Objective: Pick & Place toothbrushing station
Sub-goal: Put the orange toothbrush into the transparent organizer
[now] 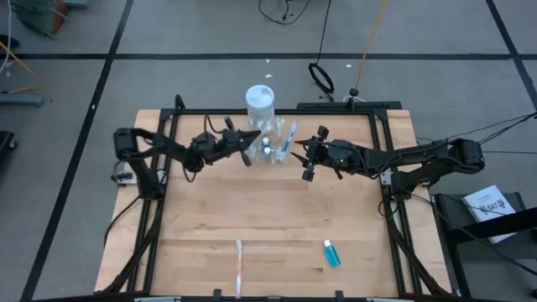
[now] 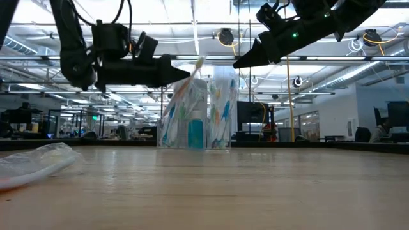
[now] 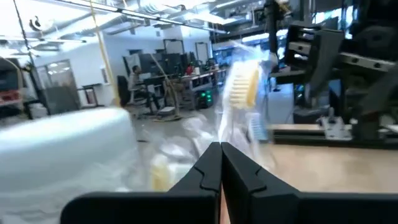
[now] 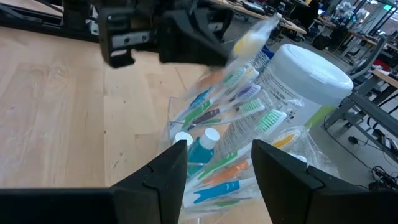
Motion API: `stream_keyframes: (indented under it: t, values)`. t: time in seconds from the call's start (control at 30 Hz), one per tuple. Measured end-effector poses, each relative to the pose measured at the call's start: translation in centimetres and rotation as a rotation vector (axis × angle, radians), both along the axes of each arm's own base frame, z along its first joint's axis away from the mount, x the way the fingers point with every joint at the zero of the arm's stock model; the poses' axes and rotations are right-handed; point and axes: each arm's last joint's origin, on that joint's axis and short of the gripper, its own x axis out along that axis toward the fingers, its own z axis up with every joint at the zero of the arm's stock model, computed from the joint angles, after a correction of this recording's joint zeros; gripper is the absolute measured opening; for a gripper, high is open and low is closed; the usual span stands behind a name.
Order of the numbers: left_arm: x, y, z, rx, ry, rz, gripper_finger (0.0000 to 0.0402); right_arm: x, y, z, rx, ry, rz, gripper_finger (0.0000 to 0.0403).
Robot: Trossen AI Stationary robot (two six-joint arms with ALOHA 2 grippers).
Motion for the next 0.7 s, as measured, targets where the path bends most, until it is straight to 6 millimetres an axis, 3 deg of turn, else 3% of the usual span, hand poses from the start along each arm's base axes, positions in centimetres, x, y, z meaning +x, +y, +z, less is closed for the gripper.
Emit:
stream_keyframes:
  t: [0.23, 0.47, 0.7]
  values:
    - [0.4, 0.2, -2.1, -0.064, 0.018, 0.029, 0.0013, 0.0, 0.0, 0.0, 0.000, 0.000, 0.000, 0.0171]
    - [0.2, 0.0, -0.8, -0.113, -0.056, 0.003, 0.0007, 0.0, 0.0, 0.0, 0.000, 0.000, 0.000, 0.0171]
    - [0.3, -0.3, -1.3, -0.152, 0.054, 0.101, 0.0010, 0.0, 0.0, 0.0, 0.000, 0.000, 0.000, 0.0171]
